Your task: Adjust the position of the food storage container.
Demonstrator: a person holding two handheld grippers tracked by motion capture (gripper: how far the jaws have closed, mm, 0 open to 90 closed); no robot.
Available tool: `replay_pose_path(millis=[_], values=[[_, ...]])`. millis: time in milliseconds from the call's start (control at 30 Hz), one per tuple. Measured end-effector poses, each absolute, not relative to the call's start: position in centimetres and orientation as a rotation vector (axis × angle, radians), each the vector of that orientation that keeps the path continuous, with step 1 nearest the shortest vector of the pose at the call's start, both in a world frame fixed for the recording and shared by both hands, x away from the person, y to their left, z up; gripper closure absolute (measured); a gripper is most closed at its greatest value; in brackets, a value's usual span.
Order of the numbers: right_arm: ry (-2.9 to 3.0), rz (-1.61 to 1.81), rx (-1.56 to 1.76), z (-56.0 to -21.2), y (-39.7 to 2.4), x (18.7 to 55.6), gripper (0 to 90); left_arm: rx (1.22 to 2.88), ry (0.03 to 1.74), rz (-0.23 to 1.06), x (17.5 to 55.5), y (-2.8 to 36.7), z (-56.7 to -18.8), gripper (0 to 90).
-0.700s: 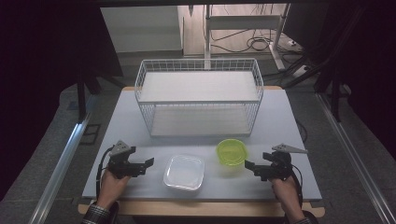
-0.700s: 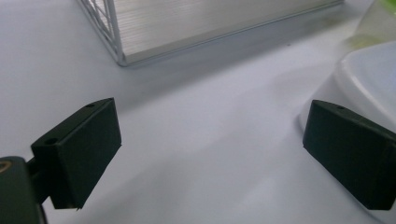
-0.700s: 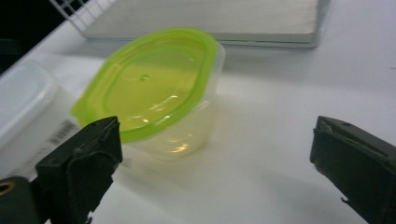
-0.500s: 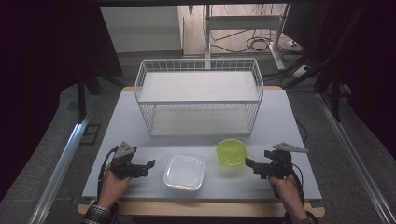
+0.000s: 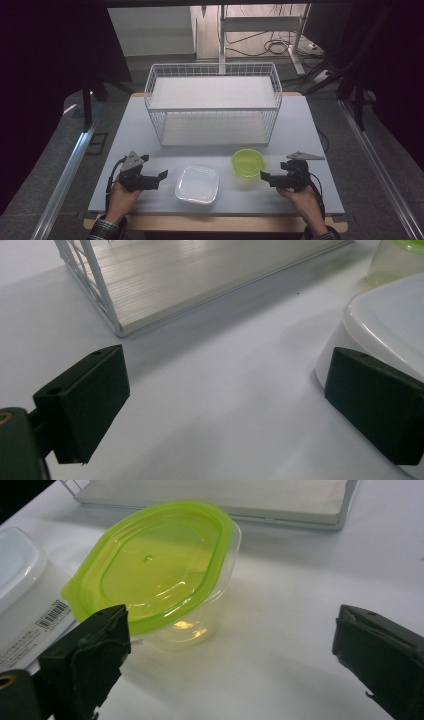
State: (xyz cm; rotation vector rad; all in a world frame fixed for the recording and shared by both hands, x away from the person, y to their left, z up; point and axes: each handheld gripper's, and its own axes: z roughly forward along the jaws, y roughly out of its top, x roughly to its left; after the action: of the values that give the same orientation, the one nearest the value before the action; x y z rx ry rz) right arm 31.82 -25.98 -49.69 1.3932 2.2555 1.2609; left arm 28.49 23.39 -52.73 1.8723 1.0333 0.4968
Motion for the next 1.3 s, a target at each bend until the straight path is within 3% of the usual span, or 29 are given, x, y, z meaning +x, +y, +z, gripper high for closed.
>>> replay_pose_path(millis=[200, 600, 800, 1300], values=[[2.271, 1.225, 1.374, -48.6, -25.3, 32.0, 15.4, 1.883, 1.029, 0.488, 28.6, 23.2, -52.9, 4.1], [2.379, 1.189, 1.152, -46.3, -22.7, 32.2, 56.6, 1.893, 1.029, 0.477, 28.7, 23.1, -53.0, 4.3], [2.459, 1.176, 1.056, -46.3, -21.4, 32.5, 69.8, 1.898, 1.026, 0.479, 28.7, 23.0, -53.1, 4.4], [2.57, 1.167, 0.882, -46.3, -16.2, 33.9, 85.7, 1.911, 1.021, 0.481, 28.7, 22.8, -53.2, 4.5]])
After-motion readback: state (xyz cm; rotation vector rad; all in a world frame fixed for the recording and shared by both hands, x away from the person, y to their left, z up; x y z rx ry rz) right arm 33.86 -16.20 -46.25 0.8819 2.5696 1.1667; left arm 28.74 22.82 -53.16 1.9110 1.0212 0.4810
